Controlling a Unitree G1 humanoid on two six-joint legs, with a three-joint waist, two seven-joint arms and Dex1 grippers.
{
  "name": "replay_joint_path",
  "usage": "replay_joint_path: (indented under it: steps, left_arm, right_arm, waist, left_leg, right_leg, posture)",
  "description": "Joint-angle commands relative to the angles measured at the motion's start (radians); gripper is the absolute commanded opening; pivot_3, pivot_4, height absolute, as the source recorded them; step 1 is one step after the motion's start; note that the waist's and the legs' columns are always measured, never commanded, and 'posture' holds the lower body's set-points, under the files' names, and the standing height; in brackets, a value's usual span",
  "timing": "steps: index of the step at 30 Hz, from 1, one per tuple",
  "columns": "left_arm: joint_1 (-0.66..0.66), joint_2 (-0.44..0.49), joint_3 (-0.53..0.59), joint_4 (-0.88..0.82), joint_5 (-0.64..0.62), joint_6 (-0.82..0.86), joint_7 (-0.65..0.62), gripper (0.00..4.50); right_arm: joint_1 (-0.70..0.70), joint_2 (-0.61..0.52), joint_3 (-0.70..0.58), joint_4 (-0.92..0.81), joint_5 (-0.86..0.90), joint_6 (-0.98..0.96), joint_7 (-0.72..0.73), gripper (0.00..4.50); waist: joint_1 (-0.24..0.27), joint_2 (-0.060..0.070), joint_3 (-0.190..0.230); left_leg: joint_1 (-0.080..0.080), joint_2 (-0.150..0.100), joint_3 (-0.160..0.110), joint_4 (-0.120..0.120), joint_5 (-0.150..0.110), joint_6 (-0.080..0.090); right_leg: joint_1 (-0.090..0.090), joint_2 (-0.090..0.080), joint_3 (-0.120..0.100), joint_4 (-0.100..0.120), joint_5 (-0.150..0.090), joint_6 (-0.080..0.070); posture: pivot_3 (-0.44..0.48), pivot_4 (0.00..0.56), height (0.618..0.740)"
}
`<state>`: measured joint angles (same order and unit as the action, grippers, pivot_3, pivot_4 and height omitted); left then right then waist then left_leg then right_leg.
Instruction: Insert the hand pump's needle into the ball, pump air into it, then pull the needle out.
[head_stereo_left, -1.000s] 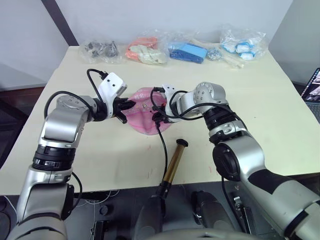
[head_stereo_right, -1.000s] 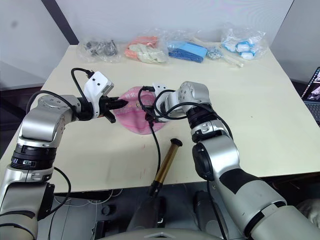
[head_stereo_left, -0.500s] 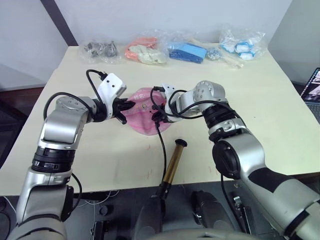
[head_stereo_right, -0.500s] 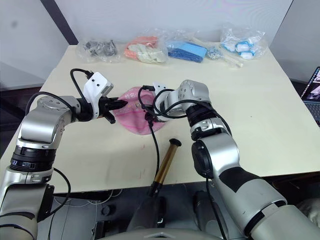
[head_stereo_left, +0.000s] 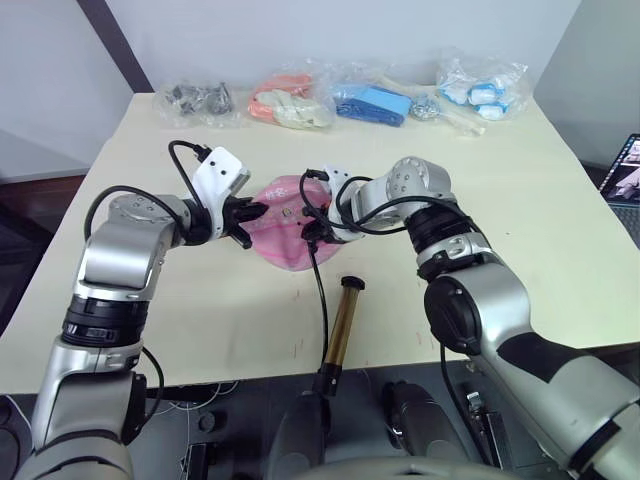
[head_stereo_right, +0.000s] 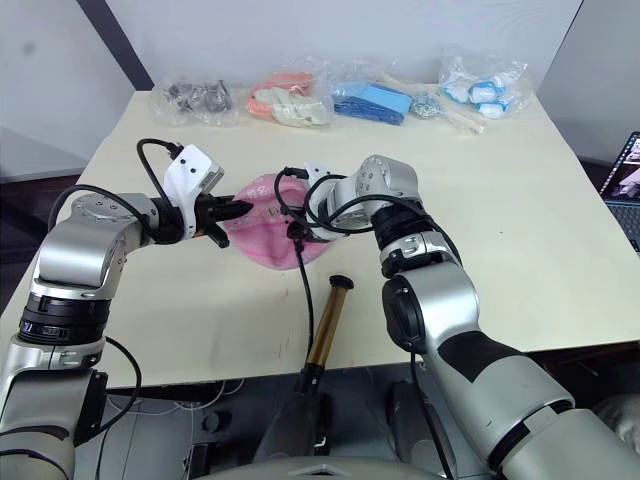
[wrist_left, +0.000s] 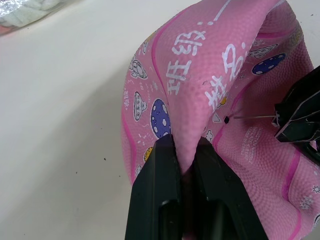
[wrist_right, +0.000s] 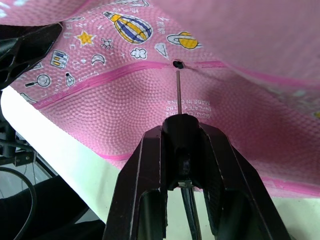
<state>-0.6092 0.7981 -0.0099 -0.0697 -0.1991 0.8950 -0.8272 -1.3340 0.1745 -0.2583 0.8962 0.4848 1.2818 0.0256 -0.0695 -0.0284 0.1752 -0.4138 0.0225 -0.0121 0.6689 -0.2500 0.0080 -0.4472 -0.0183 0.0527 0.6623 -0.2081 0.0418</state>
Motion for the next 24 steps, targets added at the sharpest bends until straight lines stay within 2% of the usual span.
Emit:
replay_joint_path:
  steps: [1, 13, 24]
  left_arm:
    - [0.026, -0.002, -0.026, -0.024, -0.02, 0.03, -0.01, 0.02]
    - [0.038, 0.003, -0.025, -0.03, -0.021, 0.039, -0.011, 0.02]
    - [0.035, 0.004, -0.025, -0.025, -0.021, 0.04, -0.013, 0.02]
  right_arm:
    - [-0.074, 0.058, -0.028, -0.007, 0.022, -0.049, 0.008, 0.36]
    - [-0.087, 0.049, -0.046, -0.003, 0.027, -0.043, 0.012, 0.36]
    - [-0.043, 0.067, -0.011, 0.034, 0.0, -0.074, 0.029, 0.36]
  waist:
    - [0.0, 0.0, 0.0]
    - [-0.001, 0.0, 0.0]
    - [-0.001, 0.0, 0.0]
  left_leg:
    - [0.0, 0.0, 0.0, 0.0, 0.0, 0.0]
    - [0.0, 0.0, 0.0, 0.0, 0.0, 0.0]
    - [0.0, 0.0, 0.0, 0.0, 0.0, 0.0]
  right_leg:
    - [0.0, 0.0, 0.0, 0.0, 0.0, 0.0]
    - [0.0, 0.0, 0.0, 0.0, 0.0, 0.0]
    - [0.0, 0.0, 0.0, 0.0, 0.0, 0.0]
  posture:
    - [0.0, 0.15, 0.74]
    - [0.0, 0.15, 0.74]
    - [0.0, 0.15, 0.74]
